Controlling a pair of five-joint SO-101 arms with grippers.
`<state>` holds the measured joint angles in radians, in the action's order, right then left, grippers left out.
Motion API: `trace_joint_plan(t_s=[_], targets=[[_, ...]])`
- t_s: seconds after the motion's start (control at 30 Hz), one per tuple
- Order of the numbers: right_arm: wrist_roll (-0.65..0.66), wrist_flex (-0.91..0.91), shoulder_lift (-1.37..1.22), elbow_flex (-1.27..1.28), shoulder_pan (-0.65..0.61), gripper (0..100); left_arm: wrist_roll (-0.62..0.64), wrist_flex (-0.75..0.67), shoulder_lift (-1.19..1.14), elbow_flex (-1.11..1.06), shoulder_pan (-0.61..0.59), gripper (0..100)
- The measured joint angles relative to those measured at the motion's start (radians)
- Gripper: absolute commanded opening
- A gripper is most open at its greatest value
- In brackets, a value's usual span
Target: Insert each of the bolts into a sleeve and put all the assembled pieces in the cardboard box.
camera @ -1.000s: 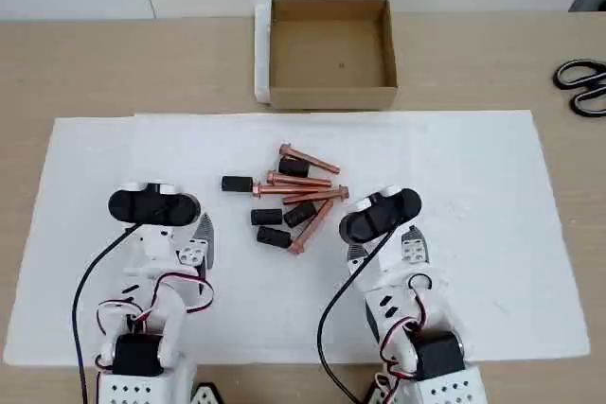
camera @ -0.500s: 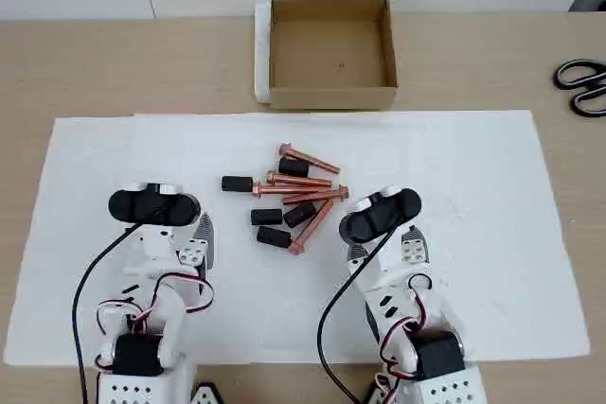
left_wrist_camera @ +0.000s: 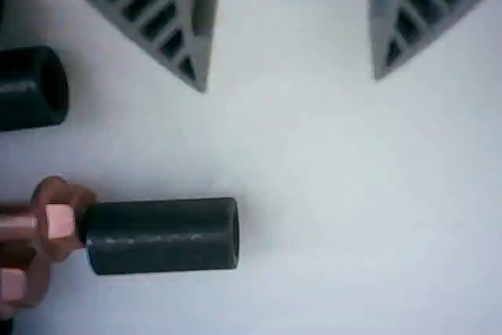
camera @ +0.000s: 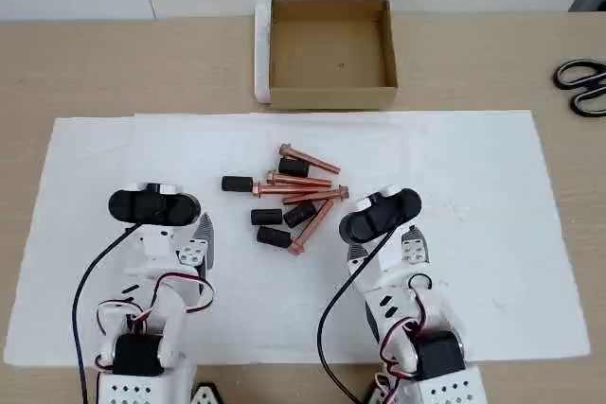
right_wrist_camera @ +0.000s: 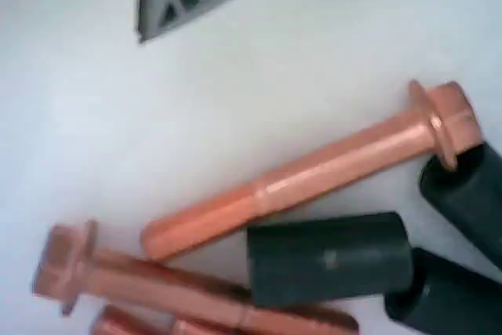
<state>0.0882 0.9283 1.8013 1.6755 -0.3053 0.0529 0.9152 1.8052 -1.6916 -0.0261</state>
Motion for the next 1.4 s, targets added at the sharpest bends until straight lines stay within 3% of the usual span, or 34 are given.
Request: trace_joint_plan(t_s=[1.4], targets=[[0.002, 0.005, 0.000, 0.000, -0.037, 26.4, 0.000, 0.000, 0.000, 0.000, 0.000, 13]])
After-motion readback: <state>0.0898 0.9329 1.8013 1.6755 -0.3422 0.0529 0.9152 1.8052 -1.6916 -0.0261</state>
